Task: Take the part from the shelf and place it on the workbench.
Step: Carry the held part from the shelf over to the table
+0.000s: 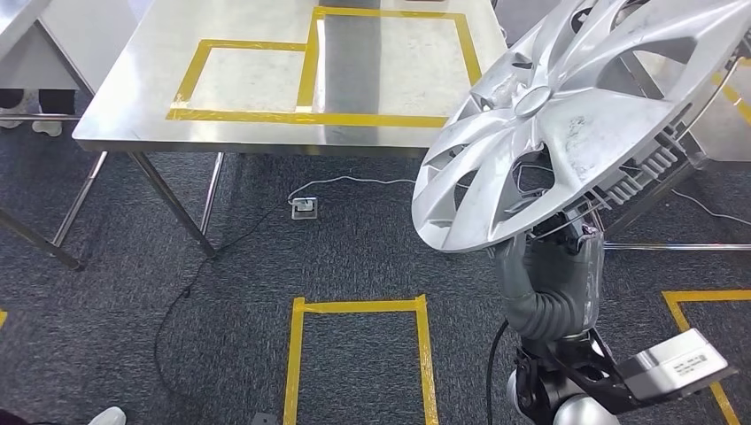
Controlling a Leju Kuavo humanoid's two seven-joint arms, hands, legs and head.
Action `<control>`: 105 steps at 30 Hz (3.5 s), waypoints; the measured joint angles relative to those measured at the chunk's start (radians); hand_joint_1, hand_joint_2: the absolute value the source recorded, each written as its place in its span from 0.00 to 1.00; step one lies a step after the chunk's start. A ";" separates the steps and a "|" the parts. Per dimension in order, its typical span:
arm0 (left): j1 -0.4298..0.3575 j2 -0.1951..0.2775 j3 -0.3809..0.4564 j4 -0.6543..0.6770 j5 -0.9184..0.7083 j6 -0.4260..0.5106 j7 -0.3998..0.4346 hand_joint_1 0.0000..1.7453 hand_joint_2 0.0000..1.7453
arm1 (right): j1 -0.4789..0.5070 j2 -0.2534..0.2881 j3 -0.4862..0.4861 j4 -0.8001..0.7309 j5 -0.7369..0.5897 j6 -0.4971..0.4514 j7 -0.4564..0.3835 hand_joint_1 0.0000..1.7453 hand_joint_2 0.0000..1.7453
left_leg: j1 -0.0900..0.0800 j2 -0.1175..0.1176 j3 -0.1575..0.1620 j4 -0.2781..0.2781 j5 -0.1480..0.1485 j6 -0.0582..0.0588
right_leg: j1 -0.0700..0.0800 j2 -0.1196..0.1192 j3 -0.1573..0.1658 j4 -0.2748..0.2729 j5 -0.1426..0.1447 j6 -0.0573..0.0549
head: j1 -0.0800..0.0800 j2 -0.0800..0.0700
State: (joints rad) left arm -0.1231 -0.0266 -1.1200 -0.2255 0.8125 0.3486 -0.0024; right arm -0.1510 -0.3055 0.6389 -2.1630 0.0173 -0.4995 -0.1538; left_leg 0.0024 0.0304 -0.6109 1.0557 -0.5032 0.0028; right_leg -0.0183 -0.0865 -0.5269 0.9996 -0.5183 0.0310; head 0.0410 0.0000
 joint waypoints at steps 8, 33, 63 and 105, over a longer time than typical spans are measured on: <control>0.000 0.000 0.000 0.000 0.001 -0.003 0.009 0.00 1.00 | 0.010 0.000 -0.001 0.000 -0.011 -0.003 -0.010 1.00 1.00 | 0.000 -0.001 0.003 -0.003 0.000 0.000 | -0.001 -0.001 0.000 0.001 -0.004 0.013 | -0.002 0.000; 0.001 0.001 0.000 0.000 0.008 -0.023 0.037 0.00 1.00 | 0.032 0.001 0.000 0.003 -0.038 0.012 -0.047 1.00 1.00 | 0.001 0.000 0.004 -0.004 0.000 0.000 | -0.001 -0.001 0.000 0.003 -0.007 0.012 | -0.003 0.000; -0.002 0.002 0.000 0.005 0.002 -0.019 0.034 0.00 1.00 | 0.045 0.005 -0.001 0.012 -0.038 0.014 -0.059 1.00 1.00 | 0.006 -0.033 0.049 0.010 -0.061 -0.031 | -0.007 0.087 -0.040 0.012 0.024 -0.022 | -0.010 0.000; 0.002 0.003 0.000 0.008 -0.002 -0.019 0.044 0.00 1.00 | 0.048 0.012 -0.001 0.031 -0.038 0.014 -0.065 1.00 1.00 | 0.013 -0.019 -0.027 0.015 0.017 -0.027 | -0.005 0.084 0.020 0.011 -0.036 -0.001 | -0.058 0.000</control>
State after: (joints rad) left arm -0.1208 -0.0239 -1.1199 -0.2172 0.8110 0.3297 0.0419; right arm -0.1034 -0.2938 0.6383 -2.1324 -0.0208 -0.4856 -0.2188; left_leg 0.0157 0.0116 -0.6382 1.0705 -0.4864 -0.0237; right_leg -0.0228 -0.0022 -0.5073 1.0108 -0.5539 0.0304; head -0.0174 0.0000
